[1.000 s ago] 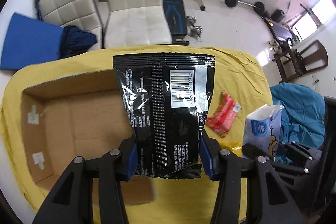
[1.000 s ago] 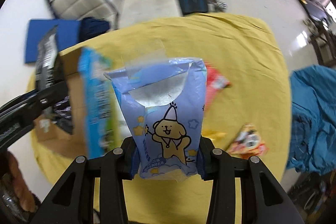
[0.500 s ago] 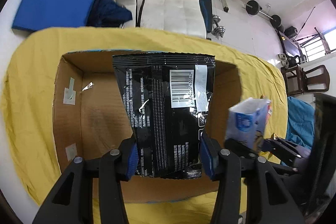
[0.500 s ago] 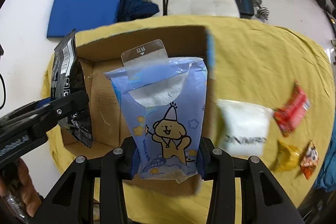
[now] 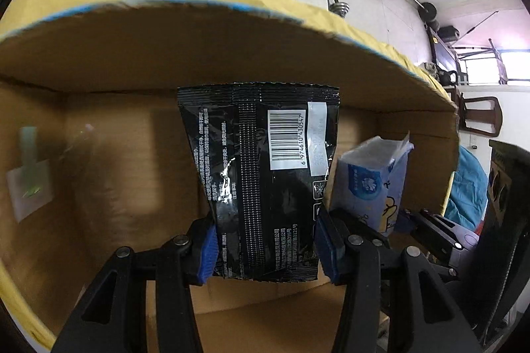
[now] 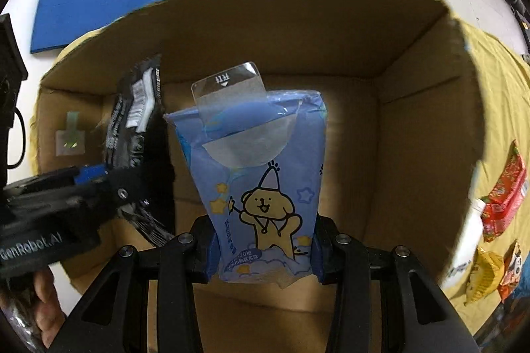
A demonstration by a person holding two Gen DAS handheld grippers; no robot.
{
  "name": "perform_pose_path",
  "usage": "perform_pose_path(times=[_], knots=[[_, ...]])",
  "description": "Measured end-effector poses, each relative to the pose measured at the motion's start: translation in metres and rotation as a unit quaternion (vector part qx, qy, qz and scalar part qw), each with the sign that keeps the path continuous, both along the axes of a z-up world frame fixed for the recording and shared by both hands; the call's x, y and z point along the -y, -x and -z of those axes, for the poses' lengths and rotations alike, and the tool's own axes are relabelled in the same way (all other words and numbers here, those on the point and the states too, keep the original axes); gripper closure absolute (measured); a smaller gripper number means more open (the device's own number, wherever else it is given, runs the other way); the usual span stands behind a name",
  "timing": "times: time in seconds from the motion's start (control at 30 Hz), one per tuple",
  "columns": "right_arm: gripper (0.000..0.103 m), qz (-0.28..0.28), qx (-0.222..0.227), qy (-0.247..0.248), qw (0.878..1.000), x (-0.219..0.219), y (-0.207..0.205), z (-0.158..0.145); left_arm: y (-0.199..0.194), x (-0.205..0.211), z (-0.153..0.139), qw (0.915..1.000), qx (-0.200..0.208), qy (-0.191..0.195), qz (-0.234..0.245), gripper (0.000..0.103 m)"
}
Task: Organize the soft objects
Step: 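Carry both packs over the box and open both tools to drop them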
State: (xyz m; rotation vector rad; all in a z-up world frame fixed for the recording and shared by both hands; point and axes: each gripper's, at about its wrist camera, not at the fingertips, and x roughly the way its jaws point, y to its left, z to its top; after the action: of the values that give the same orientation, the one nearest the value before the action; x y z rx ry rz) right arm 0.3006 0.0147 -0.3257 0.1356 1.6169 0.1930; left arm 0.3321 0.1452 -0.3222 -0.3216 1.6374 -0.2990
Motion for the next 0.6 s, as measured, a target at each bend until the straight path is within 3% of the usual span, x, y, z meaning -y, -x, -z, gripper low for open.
perform_pose_path(times=[0.2,0.33,0.53,0.6], knots=[[0.054,0.008,-0.001,0.003,1.000,-0.007,-0.003,0.010,-0.007,0.007,0.018,0.9996,-0.014,0.021,0.014,0.054],[0.045,0.015,-0.003,0.006,1.000,-0.003,-0.006,0.016,-0.006,0.007,0.023,0.9997,-0.009,0.002,0.023,0.053],[0.040,0.020,-0.004,0.009,1.000,-0.001,-0.005,0.015,-0.002,0.012,0.022,0.9996,-0.010,-0.017,0.023,0.053],[0.039,0.021,-0.002,0.010,1.000,0.000,-0.004,0.010,0.000,0.012,0.018,0.9996,-0.008,-0.021,0.018,0.048]])
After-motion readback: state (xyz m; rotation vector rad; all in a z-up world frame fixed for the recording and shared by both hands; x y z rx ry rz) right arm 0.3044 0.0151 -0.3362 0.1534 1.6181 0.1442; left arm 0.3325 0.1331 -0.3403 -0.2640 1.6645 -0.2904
